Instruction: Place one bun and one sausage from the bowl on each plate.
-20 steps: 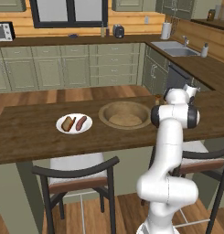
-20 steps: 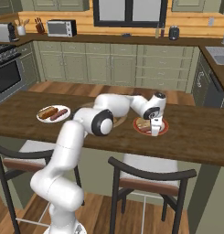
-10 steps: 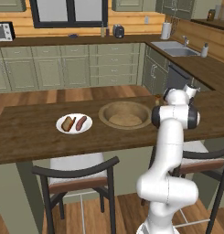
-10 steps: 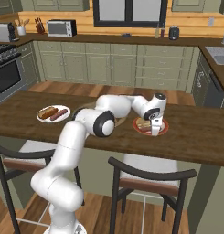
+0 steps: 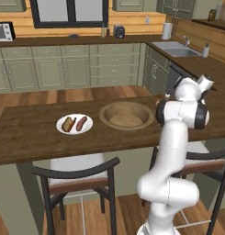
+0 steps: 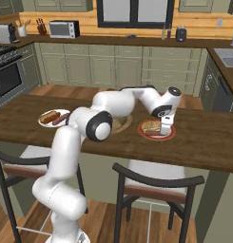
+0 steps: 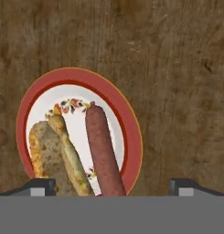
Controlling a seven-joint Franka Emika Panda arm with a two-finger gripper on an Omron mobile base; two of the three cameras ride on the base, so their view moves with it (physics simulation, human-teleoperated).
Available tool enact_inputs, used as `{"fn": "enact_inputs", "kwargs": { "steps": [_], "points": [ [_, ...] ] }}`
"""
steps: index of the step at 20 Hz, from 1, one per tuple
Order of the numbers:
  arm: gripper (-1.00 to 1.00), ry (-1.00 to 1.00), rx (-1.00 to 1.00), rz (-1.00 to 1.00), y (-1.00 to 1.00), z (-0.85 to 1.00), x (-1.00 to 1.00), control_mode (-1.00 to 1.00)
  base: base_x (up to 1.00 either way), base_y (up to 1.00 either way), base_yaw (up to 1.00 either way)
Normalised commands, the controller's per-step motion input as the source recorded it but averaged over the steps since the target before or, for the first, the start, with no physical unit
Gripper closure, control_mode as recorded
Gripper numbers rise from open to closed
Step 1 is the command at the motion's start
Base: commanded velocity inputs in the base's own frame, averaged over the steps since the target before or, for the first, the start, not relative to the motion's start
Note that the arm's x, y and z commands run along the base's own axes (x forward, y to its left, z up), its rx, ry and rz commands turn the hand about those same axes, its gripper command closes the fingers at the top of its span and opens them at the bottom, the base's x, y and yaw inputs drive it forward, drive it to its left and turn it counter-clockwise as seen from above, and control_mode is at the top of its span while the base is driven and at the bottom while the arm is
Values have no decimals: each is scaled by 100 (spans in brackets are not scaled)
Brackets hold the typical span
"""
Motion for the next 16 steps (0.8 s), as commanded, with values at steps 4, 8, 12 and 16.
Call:
{"fn": "enact_inputs", "kwargs": {
  "steps": [4, 8, 12, 16],
  "points": [
    [-100, -3, 0, -3, 52, 56, -100, -100, 0, 0, 0],
    [-100, 0, -6, 0, 91, 6, -100, -100, 0, 0, 0],
    [-100, 0, -15, 0, 100, 1, -100, -100, 0, 0, 0],
    [-100, 0, -19, 0, 100, 15, -100, -100, 0, 0, 0]
  ]
}}
